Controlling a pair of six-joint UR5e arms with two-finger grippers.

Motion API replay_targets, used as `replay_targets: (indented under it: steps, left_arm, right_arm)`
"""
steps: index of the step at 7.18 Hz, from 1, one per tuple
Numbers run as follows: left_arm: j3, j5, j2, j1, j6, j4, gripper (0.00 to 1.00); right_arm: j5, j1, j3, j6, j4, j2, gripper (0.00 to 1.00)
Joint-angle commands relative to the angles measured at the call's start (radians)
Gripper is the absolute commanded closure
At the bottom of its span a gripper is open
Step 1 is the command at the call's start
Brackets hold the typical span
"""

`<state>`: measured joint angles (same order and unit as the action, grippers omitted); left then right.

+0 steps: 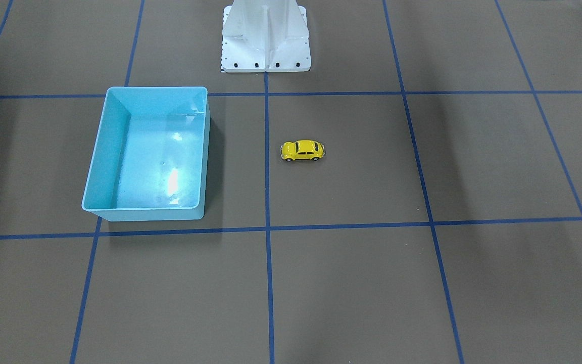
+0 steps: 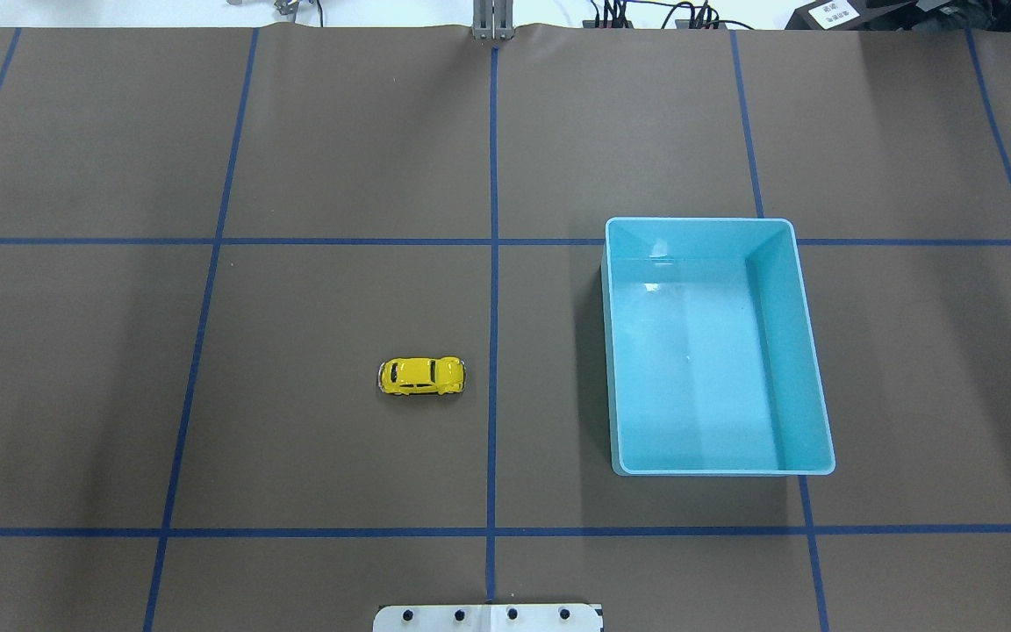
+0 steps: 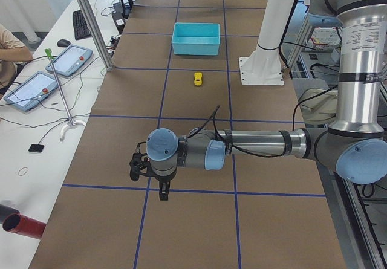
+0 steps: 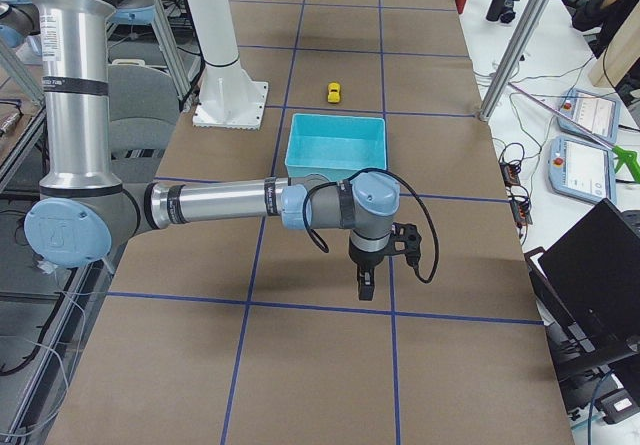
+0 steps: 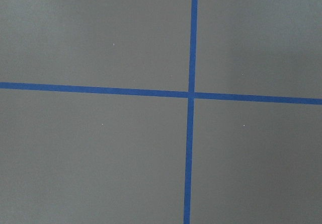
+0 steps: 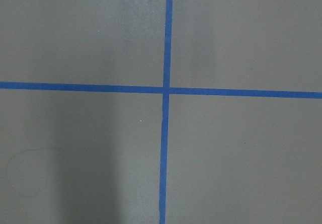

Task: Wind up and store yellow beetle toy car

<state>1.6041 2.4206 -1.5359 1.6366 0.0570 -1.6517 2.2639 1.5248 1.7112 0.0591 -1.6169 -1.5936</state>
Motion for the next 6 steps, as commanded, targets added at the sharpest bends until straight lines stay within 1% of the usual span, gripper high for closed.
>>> replay_targets:
  steps: [1,6]
  left_arm:
    - [0.002,0.0,0.0,0.002,0.0,-0.003,0.0]
    - [0.011,0.0,-0.018,-0.013,0.001,0.001,0.0]
  right_arm:
    - [0.0,-0.002,-0.013,-0.002,0.002,0.003,0.0]
    - [0.006,-0.002,-0.016,-0.001,0.002,0.001,0.0]
